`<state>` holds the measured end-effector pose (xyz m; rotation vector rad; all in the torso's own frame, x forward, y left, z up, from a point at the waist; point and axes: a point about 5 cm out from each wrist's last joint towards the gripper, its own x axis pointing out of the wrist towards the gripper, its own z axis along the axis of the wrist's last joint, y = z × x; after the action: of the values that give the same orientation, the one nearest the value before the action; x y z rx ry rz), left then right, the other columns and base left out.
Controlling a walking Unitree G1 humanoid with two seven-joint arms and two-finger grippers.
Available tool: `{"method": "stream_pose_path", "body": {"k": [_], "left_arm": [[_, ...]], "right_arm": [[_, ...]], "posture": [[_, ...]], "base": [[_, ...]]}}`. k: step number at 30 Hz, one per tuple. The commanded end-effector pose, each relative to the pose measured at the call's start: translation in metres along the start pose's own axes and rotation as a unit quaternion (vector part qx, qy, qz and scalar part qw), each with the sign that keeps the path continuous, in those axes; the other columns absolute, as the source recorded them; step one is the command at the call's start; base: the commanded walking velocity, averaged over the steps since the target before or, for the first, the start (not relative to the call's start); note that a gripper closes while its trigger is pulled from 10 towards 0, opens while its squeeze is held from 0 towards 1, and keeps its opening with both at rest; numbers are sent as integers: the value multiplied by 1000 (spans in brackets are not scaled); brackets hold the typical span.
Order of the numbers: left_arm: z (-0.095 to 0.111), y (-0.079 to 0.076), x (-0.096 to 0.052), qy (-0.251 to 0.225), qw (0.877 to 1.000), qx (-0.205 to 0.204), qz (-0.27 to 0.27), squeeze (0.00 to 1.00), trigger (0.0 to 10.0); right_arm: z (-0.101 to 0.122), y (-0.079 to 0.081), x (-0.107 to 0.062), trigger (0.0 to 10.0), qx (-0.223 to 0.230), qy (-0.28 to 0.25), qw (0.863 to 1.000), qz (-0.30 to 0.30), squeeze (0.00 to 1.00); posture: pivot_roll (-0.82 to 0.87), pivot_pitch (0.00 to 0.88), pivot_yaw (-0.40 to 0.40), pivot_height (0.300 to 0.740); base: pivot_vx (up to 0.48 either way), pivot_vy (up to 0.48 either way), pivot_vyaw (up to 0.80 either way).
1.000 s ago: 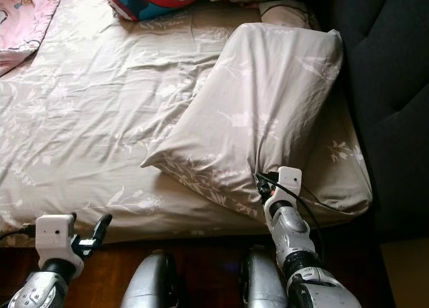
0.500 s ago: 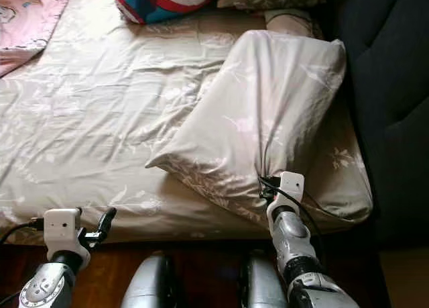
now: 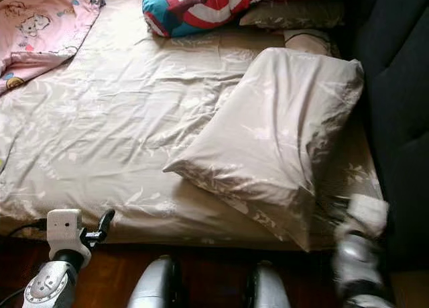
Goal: Clean up the room
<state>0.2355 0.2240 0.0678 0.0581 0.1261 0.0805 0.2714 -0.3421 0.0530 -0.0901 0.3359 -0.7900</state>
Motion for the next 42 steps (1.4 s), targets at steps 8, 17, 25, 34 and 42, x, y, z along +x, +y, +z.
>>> {"method": "stream_pose_path", "body": {"k": [8,17,25,34,42], "left_arm": [[-6,5,0,5,1000,6,6,0,10000],[-5,8,-1,0,1000,9,9,0,10000],[-5,10,1,0,1000,13,11,0,10000],[-5,5,4,0,1000,9,3,0,10000],[-6,1,5,-1,1000,5,4,0,10000]], "right_arm": [[4,45,-14,10000,69,-18,986,150,0],[-10,86,-37,10000,89,11,961,263,1000],[-8,92,-48,10000,98,6,923,372,1000],[-15,81,-59,10000,35,13,886,461,1000],[-12,85,-67,10000,31,19,867,496,1000]], "posture": [[-3,145,53,647],[19,168,59,647],[7,178,62,647],[-8,184,61,647],[-15,186,48,647]], "base": [[0,0,0],[0,0,0],[0,0,0],[0,0,0],[0,0,0]]}}
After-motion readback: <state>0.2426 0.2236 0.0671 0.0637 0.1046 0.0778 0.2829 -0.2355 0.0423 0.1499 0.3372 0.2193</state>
